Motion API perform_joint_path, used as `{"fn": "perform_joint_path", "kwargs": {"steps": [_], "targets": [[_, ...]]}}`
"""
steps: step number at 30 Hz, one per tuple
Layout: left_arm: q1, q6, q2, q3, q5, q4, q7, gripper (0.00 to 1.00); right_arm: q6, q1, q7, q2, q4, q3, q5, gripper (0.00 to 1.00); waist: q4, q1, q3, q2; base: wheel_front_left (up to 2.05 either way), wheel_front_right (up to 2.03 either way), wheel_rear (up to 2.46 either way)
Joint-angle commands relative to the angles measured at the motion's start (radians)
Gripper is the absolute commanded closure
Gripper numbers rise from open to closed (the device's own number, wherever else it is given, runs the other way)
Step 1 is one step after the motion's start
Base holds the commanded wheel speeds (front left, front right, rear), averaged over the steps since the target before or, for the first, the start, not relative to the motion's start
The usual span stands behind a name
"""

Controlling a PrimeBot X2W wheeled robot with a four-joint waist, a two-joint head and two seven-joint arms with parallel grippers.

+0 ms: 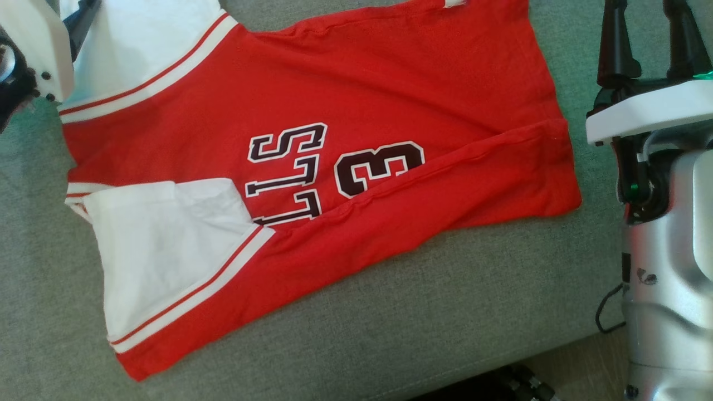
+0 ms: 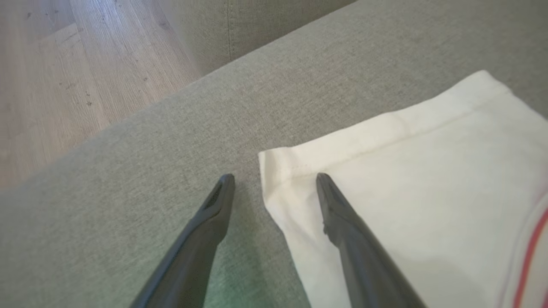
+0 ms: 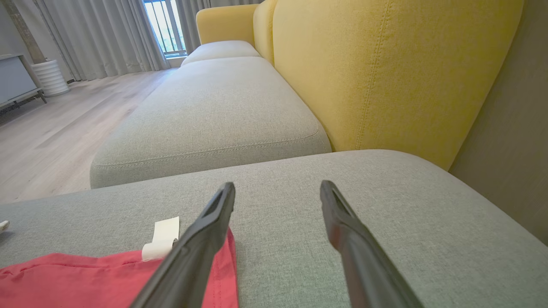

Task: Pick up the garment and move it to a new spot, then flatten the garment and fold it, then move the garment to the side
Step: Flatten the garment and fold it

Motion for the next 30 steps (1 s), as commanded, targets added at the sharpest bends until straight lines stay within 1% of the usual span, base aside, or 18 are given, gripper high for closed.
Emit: {"fn": "perform_joint_path", "kwargs": {"steps": [1,8,13,14,15,17,19,22,25,26,30], "targets": [[-0.061,0.002,0.049,0.027,-0.013,-0.008,0.003,0.0,0.007,-0.015,-0.009,0.001,-0.034,0.019,0.009,0.0,-0.002,0.0,0.003,0.0,0.0,0.0,0.0],[-0.078,0.002,0.051,-0.017,-0.115,0.011,0.041,0.0,0.007,-0.022,-0.012,0.001,-0.047,0.011,0.016,0.0,-0.005,0.0,0.02,0.0,0.0,0.0,0.0],[-0.078,0.002,0.047,-0.041,-0.203,0.012,0.127,0.0,0.007,-0.028,-0.007,0.001,-0.06,0.003,0.005,0.0,-0.004,0.0,0.028,0.0,0.0,0.0,0.0],[-0.08,0.002,0.047,-0.047,-0.214,0.01,0.139,0.68,0.007,-0.029,-0.006,0.001,-0.063,0.001,0.003,0.0,-0.004,0.0,0.029,0.0,0.0,0.0,0.0],[-0.081,0.002,0.048,-0.053,-0.222,0.006,0.147,1.0,0.007,-0.03,-0.005,0.001,-0.065,-0.001,0.002,0.0,-0.003,0.0,0.029,0.0,0.0,0.0,0.0],[-0.084,0.002,0.048,-0.064,-0.237,-0.011,0.153,1.0,0.007,-0.033,-0.003,0.001,-0.069,-0.006,-0.001,0.0,0.001,0.0,0.029,0.0,0.0,0.0,0.0],[-0.095,0.002,0.05,-0.071,-0.241,-0.034,0.13,1.0,0.007,-0.034,0.001,0.001,-0.072,-0.013,-0.008,0.0,0.009,0.0,0.028,0.0,0.0,0.0,0.0],[-0.116,0.002,0.044,-0.08,-0.225,-0.056,0.05,1.0,0.007,-0.037,0.01,0.001,-0.072,-0.027,-0.022,0.0,0.028,0.0,0.018,0.0,0.0,0.0,0.0],[-0.128,0.002,0.031,-0.082,-0.209,-0.072,-0.054,1.0,0.007,-0.043,0.024,0.001,-0.064,-0.032,-0.045,0.0,0.052,0.0,-0.005,0.0,0.0,0.0,0.0],[-0.128,0.002,0.031,-0.082,-0.209,-0.072,-0.054,1.0,0.007,-0.043,0.024,0.001,-0.064,-0.032,-0.045,0.0,0.052,0.0,-0.005,0.0,0.0,0.0,0.0],[-0.134,0.002,0.009,-0.094,-0.192,-0.106,-0.178,1.0,0.007,-0.056,0.057,0.001,-0.036,-0.039,-0.08,0.0,0.099,0.0,-0.046,0.0,0.0,0.0,0.0]]}}
